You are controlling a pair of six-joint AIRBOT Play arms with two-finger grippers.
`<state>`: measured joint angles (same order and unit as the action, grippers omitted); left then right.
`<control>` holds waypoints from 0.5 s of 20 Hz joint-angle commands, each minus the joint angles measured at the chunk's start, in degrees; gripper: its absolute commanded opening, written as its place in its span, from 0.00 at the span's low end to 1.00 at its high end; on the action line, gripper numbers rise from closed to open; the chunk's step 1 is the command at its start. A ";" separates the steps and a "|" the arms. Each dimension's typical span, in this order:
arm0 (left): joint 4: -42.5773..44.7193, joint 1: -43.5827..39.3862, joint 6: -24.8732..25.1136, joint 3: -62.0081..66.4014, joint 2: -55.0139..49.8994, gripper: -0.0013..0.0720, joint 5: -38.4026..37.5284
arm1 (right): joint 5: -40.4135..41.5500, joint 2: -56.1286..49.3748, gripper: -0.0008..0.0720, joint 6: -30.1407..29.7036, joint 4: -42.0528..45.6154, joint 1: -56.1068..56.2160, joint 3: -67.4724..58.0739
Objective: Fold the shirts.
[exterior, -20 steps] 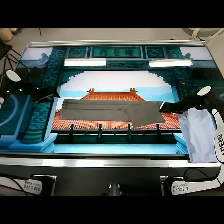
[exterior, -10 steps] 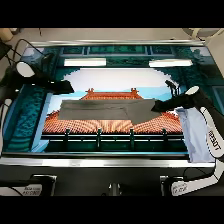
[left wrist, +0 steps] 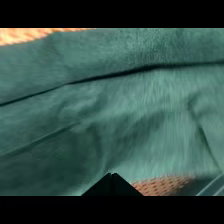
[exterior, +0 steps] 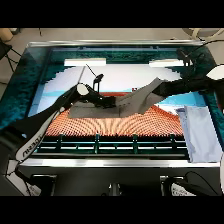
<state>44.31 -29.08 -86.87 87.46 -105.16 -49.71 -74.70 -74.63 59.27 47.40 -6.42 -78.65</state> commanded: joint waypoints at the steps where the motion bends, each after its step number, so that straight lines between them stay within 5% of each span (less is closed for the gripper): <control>1: -14.91 -3.63 4.98 0.90 -5.68 0.05 3.67 | -3.89 8.04 0.04 3.19 2.54 0.74 -0.33; 10: -18.38 -4.96 9.11 5.31 -7.43 0.04 2.10 | -5.42 10.93 0.04 5.90 7.26 0.76 -0.33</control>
<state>25.56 -35.33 -79.75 91.88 -113.54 -46.85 -81.14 -63.16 64.10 52.82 -5.72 -78.94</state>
